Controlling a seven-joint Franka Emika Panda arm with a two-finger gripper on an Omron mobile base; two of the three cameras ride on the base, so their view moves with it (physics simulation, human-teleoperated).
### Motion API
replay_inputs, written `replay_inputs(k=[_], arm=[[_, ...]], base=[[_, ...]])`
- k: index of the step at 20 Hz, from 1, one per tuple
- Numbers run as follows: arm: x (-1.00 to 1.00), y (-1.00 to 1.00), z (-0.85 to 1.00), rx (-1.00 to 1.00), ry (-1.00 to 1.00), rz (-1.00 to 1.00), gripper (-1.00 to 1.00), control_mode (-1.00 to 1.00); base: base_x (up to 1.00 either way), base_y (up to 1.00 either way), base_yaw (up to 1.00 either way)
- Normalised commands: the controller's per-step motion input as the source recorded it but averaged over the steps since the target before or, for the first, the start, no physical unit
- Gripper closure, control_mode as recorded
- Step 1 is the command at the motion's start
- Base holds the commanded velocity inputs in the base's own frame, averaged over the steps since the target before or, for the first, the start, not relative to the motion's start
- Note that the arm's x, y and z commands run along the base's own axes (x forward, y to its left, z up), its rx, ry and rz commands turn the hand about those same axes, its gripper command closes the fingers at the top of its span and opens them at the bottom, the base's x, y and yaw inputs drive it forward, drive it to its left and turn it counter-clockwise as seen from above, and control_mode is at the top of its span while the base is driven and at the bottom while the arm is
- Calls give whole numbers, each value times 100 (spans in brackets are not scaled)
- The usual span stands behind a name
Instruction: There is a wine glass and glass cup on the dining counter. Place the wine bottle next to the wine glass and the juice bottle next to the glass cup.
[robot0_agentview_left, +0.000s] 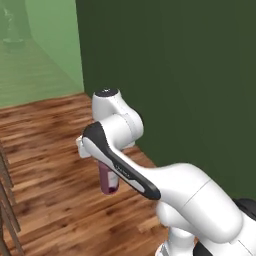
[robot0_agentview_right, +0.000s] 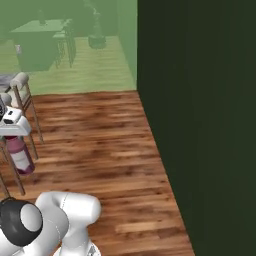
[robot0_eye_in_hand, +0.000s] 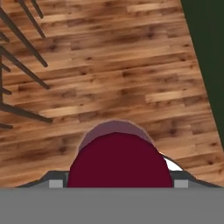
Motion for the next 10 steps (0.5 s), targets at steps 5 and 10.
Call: replay_inputs(k=[5, 10], arm=[[0, 0, 0, 0, 0, 0, 100, 100], [0, 0, 0, 0, 0, 0, 100, 100]], base=[[82, -17, 21], [82, -17, 21]])
